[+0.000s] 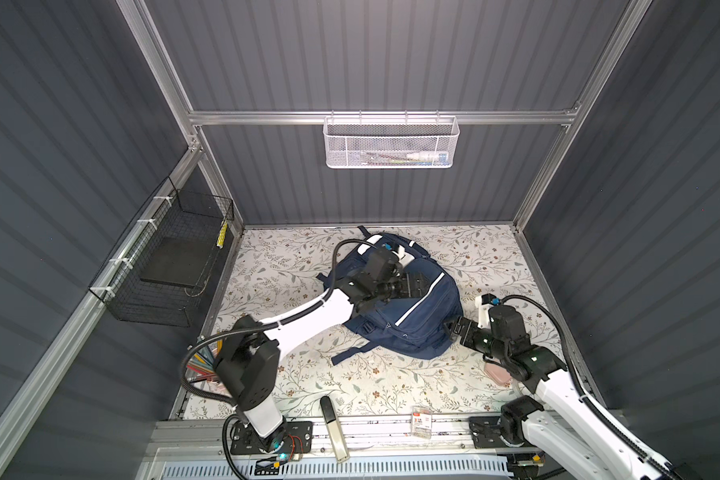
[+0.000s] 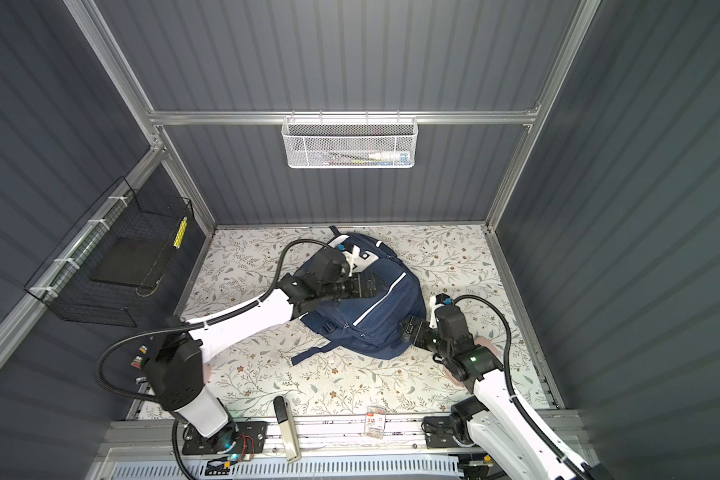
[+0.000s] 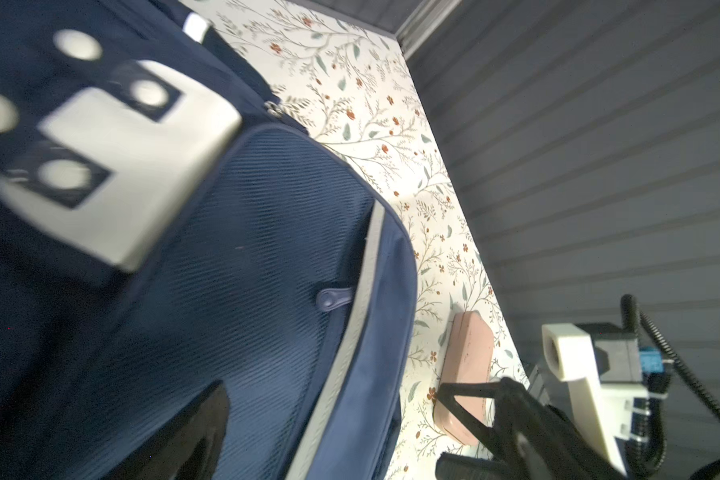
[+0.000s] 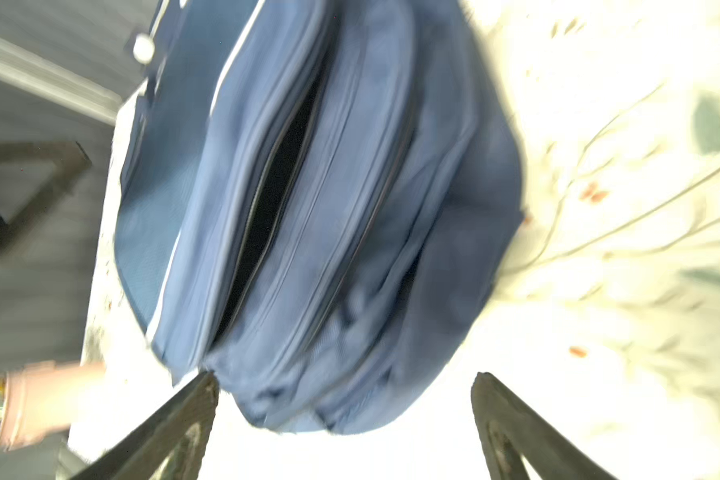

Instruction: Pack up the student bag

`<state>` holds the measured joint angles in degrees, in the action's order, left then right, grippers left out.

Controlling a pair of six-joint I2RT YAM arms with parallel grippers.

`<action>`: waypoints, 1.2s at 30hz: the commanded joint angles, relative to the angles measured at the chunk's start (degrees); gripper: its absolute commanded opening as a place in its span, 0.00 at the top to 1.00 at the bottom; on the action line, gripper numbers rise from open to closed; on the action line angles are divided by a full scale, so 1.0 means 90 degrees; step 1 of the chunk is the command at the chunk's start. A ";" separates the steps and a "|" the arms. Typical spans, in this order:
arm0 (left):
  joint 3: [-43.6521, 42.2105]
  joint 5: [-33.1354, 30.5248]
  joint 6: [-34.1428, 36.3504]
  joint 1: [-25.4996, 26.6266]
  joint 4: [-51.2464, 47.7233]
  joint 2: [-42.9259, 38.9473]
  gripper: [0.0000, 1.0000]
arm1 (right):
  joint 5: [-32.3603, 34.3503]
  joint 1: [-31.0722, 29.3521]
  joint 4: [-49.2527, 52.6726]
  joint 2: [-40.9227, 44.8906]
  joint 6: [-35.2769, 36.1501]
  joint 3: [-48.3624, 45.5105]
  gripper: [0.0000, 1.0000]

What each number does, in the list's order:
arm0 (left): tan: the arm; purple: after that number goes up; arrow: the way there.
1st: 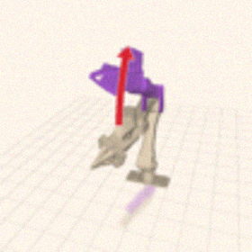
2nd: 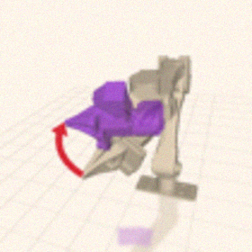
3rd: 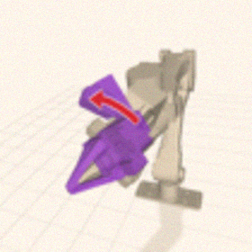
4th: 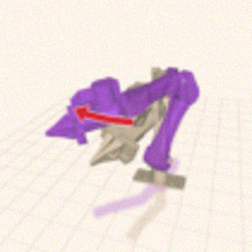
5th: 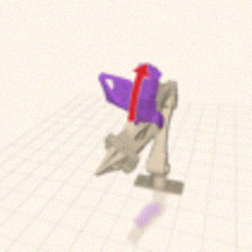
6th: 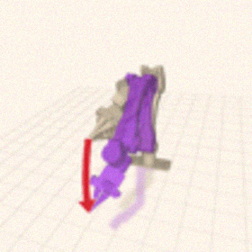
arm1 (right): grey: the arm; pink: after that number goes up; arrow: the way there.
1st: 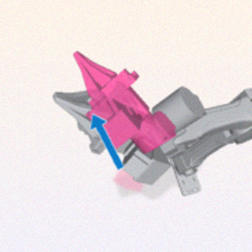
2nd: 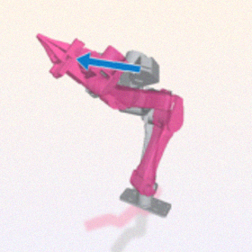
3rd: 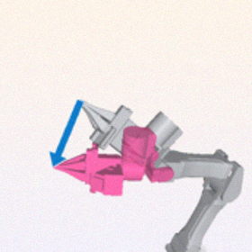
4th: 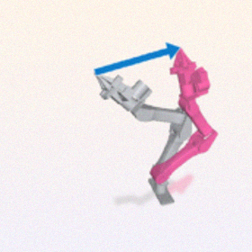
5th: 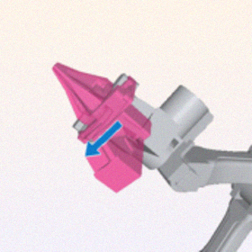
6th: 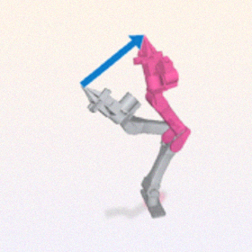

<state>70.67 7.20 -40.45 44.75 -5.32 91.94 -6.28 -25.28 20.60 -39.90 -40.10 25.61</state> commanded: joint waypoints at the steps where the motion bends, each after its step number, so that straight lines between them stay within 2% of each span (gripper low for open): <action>1: -0.0803 -0.0072 -0.0385 -0.0304 0.0141 -0.0842 0.04 | 0.1374 -0.1282 0.0568 0.0435 -0.0842 -0.0072 0.10; 4: -0.1741 -0.0556 -0.0847 -0.0316 0.0536 -0.1414 0.10 | 0.2384 -0.2440 0.0417 0.0204 -0.1606 -0.0081 0.17; 7: -0.2491 -0.0702 -0.1372 -0.0315 0.1303 -0.1593 0.13 | 0.3268 -0.3402 -0.0302 -0.0670 -0.2055 0.0023 0.23; 11: -0.2701 -0.0642 -0.1538 -0.0315 0.1779 -0.1350 0.16 | 0.3976 -0.4277 -0.0815 -0.2301 -0.2026 0.0893 0.28; 13: -0.2776 -0.0851 -0.1636 -0.0318 0.1779 -0.1336 0.19 | 0.4080 -0.4496 -0.0863 -0.3130 -0.1904 0.1430 0.28; 16: -0.3124 -0.1302 -0.1925 -0.0329 0.2116 -0.1355 0.20 | 0.3734 -0.4525 -0.1256 -0.4012 -0.1711 0.1912 0.30; 19: -0.2981 -0.0946 -0.1859 -0.0325 0.2382 -0.1013 0.24 | 0.3494 -0.4525 -0.1542 -0.4656 -0.1550 0.2306 0.35; 22: -0.2995 -0.0542 -0.2038 -0.0328 0.2773 -0.0704 0.37 | 0.3328 -0.4520 -0.1537 -0.5200 -0.1558 0.2682 0.39; 24: -0.3095 -0.0553 -0.2145 -0.0330 0.2959 -0.0707 0.50 | 0.3307 -0.4437 -0.1503 -0.5416 -0.1660 0.2784 0.41; 26: -0.3087 -0.0607 -0.2080 -0.0325 0.2810 -0.0770 0.58 | 0.3345 -0.4302 -0.1397 -0.5498 -0.1729 0.2827 0.45; 28: -0.3100 -0.0593 -0.2083 -0.0324 0.2761 -0.0809 0.59 | 0.3655 -0.4226 -0.1018 -0.5553 -0.1726 0.2978 0.47; 29: -0.3114 -0.0557 -0.2086 -0.0324 0.2771 -0.0811 0.63 | 0.3736 -0.4172 -0.0877 -0.5580 -0.1680 0.3072 0.48; 32: -0.3175 -0.0380 -0.2199 -0.0329 0.2864 -0.0797 0.66 | 0.3828 -0.3995 -0.0729 -0.5713 -0.1520 0.3282 0.50; 36: -0.3303 -0.0278 -0.2324 -0.0329 0.2982 -0.0854 0.67 | 0.3852 -0.3881 -0.0705 -0.5991 -0.1331 0.3498 0.63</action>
<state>41.95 2.94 -60.16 41.65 19.94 85.60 23.59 -61.87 12.29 -92.14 -54.11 55.48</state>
